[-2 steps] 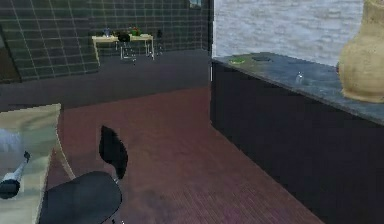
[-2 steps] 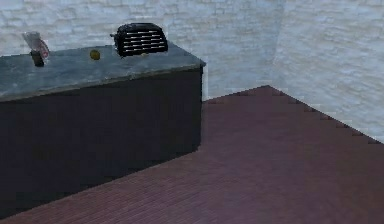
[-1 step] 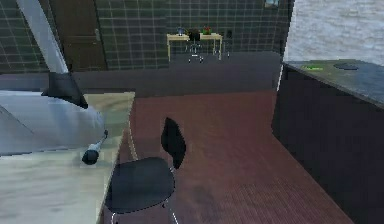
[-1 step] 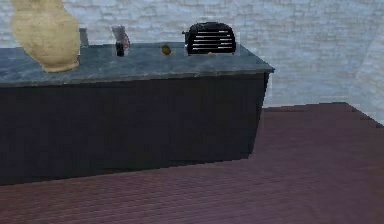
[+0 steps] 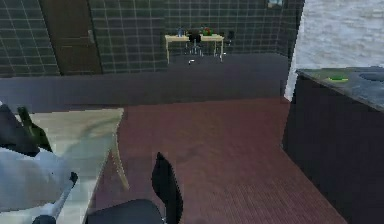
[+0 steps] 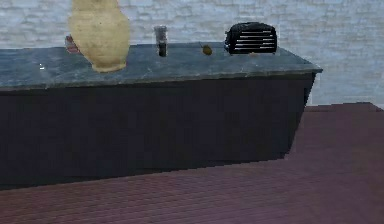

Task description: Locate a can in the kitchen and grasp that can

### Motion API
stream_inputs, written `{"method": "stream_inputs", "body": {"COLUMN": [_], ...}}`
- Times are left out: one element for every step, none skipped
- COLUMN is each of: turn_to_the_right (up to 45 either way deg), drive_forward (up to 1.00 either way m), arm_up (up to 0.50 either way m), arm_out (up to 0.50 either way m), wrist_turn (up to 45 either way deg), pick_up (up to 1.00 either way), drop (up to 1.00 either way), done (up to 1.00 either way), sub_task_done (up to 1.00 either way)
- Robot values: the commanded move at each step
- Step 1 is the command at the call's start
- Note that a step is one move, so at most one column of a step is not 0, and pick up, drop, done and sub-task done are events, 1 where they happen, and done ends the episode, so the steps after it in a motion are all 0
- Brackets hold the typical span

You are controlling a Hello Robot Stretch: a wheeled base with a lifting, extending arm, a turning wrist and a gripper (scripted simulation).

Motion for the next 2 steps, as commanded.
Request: {"method": "stream_inputs", "body": {"turn_to_the_right": [-45.0, -45.0], "drive_forward": [0.00, 0.00], "arm_up": [0.00, 0.00], "arm_out": [0.00, 0.00], "wrist_turn": [0.0, 0.0], "pick_up": [0.00, 0.00], "drop": [0.00, 0.00], "done": [0.00, 0.00], "sub_task_done": [0.00, 0.00]}}
